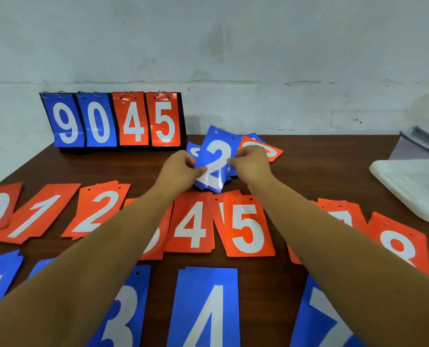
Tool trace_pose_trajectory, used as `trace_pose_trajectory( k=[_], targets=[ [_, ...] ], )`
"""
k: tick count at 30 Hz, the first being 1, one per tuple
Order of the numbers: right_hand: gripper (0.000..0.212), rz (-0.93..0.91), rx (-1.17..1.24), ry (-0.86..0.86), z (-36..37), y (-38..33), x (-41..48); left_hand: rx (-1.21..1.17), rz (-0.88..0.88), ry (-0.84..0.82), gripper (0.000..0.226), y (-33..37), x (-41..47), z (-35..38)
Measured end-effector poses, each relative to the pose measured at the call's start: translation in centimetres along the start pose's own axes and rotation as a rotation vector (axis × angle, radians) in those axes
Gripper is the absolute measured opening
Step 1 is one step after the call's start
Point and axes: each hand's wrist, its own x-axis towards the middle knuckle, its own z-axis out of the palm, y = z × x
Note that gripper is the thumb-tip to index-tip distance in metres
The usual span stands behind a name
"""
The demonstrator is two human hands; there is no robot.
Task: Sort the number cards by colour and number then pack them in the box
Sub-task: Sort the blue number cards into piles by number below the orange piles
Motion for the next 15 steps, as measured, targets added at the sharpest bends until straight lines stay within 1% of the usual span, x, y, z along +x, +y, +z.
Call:
trace_pose_trajectory(
  k=[2, 3, 4, 5, 6, 8, 9, 11, 12, 13, 14, 15],
  targets=[
    [0.016, -0.016, 0.173, -0.059, -0.5, -1.0, -0.6, -0.235, -0.064, 0.053, 0.020, 0.1, -0.1, -1.3],
    [0.017, -0.010, 0.223, -0.089, -0.6, -1.3, -0.7, -0.304, -0.095, 0.090, 0.020, 0.0, -0.2, -2.1],
    [0.020, -0.023, 0.208, -0.089, -0.4, -1.6, -0.8, -0.347, -0.120, 0.131, 0.021, -0.4, -0.1, -2.8],
    [0.024, -0.076, 0.104, -0.068, -0.3, -1.6, -0.8, -0.376, -0.138, 0.168, 0.025, -0.9, -0.1, -3.5],
    [0.026, -0.158, -0.054, -0.056, 0.1, -1.4, -0.6, -0.385, -0.156, 0.195, 0.028, -1.5, -0.1, -4.1],
    [0.027, -0.307, -0.358, -0.135, 1.1, -1.0, -0.9, -0.390, -0.190, 0.225, 0.029, -3.0, -0.2, -5.0],
    [0.033, -0.354, -0.471, -0.207, 1.7, -0.9, -1.2, -0.395, -0.207, 0.237, 0.027, -3.7, -0.2, -5.4],
    [0.051, -0.403, -0.617, -0.339, 3.1, -0.7, -1.6, -0.371, -0.235, 0.257, 0.026, -4.8, -0.4, -6.1],
    [0.058, -0.405, -0.661, -0.378, 3.7, -0.8, -1.7, -0.351, -0.248, 0.257, 0.027, -5.2, -0.4, -6.4],
    [0.060, -0.403, -0.690, -0.391, 4.1, -0.9, -1.7, -0.338, -0.260, 0.252, 0.029, -5.5, -0.5, -6.6],
    [0.057, -0.412, -0.718, -0.383, 4.5, -0.9, -1.7, -0.334, -0.272, 0.247, 0.030, -5.7, -0.5, -6.8],
    [0.050, -0.435, -0.750, -0.364, 4.7, -0.9, -1.6, -0.337, -0.282, 0.242, 0.031, -5.9, -0.6, -6.9]
  ],
)
